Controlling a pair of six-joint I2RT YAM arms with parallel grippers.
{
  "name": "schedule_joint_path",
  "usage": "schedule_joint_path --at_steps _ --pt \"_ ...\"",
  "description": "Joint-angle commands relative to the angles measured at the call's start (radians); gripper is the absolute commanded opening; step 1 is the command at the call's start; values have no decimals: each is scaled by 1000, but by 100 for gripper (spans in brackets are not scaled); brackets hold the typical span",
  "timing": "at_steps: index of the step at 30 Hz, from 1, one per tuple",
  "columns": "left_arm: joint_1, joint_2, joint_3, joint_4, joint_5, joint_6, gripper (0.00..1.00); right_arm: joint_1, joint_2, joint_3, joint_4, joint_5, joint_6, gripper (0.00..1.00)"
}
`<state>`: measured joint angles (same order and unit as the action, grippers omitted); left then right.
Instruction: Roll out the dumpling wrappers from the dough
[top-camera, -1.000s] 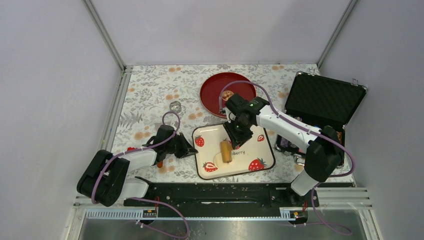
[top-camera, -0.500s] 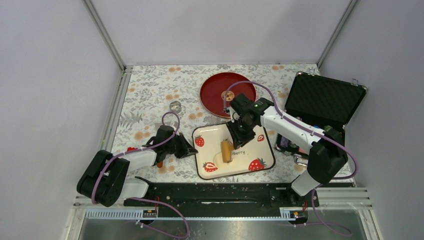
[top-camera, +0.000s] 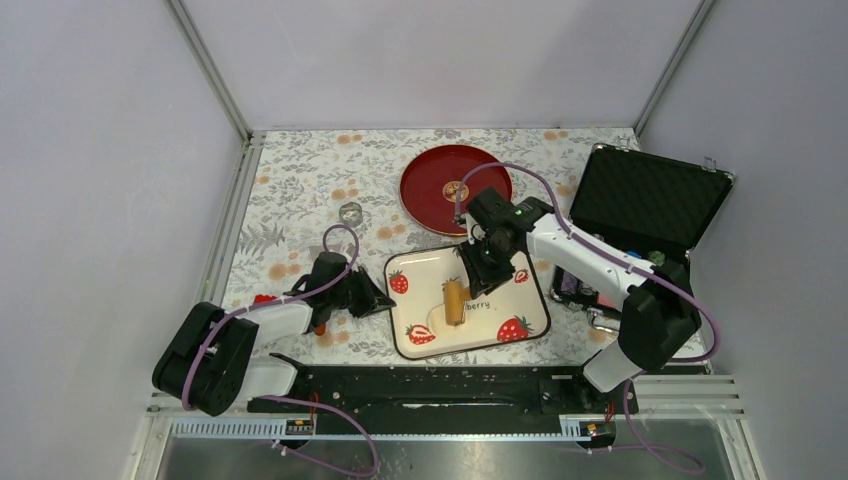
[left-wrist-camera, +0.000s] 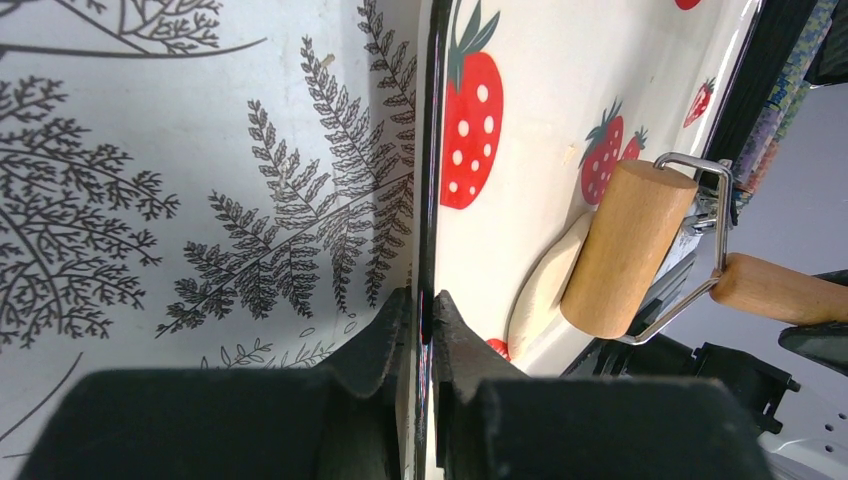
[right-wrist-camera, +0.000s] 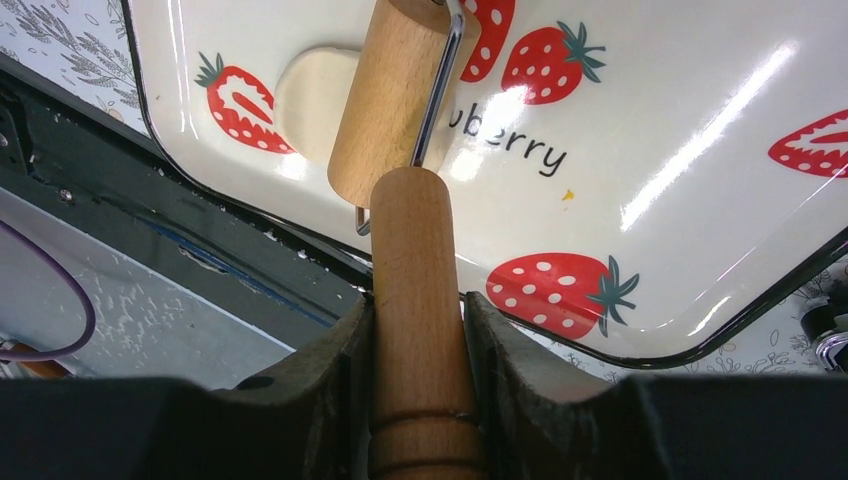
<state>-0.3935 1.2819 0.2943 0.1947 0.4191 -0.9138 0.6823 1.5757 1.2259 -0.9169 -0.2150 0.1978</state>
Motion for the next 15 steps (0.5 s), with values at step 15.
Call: schedule_joint_path --at_steps 15 --pt "26 -171 -60 -4 -87 -39 0 -62 37 -108 -229 388 -40 0"
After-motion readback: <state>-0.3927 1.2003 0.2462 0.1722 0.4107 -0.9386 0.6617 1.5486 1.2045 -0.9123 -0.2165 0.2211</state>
